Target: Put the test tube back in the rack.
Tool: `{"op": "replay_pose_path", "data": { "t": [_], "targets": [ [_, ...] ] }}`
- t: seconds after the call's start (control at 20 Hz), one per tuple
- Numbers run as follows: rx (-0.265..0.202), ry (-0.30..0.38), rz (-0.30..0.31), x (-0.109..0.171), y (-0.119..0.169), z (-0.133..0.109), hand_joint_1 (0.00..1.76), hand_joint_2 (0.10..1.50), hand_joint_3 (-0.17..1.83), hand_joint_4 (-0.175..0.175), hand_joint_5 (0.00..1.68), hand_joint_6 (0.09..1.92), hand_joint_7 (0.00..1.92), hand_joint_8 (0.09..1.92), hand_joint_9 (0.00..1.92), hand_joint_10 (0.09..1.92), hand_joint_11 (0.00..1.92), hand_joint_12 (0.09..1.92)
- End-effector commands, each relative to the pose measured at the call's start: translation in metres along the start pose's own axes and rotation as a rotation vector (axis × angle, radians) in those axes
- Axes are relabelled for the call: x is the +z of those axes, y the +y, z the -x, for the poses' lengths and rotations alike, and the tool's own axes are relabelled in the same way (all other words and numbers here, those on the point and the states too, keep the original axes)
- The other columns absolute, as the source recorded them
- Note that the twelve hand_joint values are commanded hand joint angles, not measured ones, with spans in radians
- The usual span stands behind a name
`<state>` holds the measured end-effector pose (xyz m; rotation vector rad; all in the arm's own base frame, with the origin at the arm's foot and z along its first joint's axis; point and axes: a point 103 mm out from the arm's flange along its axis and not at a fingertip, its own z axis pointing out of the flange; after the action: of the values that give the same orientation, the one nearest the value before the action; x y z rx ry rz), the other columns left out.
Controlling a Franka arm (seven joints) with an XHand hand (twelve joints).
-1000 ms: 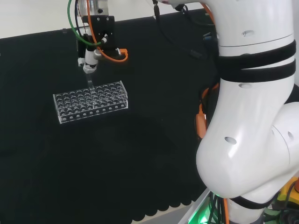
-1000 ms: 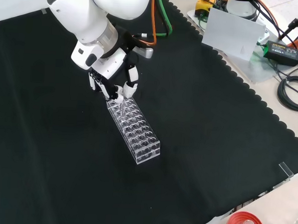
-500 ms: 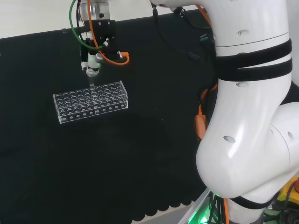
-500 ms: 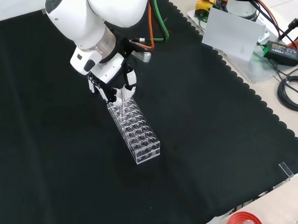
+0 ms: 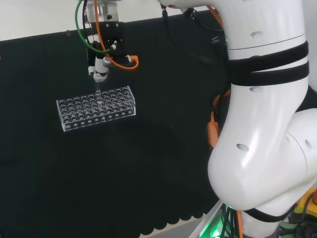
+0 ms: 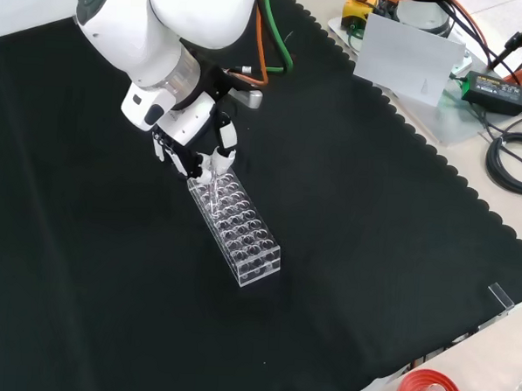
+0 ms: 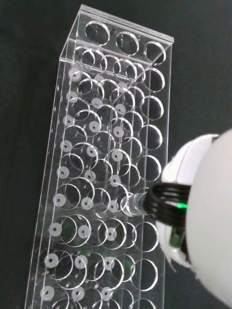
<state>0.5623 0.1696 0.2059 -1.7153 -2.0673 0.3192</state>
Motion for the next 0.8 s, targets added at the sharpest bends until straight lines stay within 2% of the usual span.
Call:
{"op": "replay_pose_path", "data": {
  "t": [0.05,0.5,0.8],
  "targets": [
    [0.005,0.002,-0.011,0.001,0.003,0.003,1.45,0.5,0.81,-0.175,1.4,0.46,1.5,0.56,1.47,0.2,0.92,1.17],
    [0.0,-0.009,-0.033,0.013,0.015,0.003,1.45,0.5,0.81,-0.175,1.4,0.46,1.51,0.56,1.47,0.2,0.92,1.17],
    [-0.015,0.006,-0.036,0.02,0.016,-0.004,1.45,0.5,0.81,-0.175,1.4,0.46,1.51,0.56,1.47,0.2,0.92,1.17]
  ]
}}
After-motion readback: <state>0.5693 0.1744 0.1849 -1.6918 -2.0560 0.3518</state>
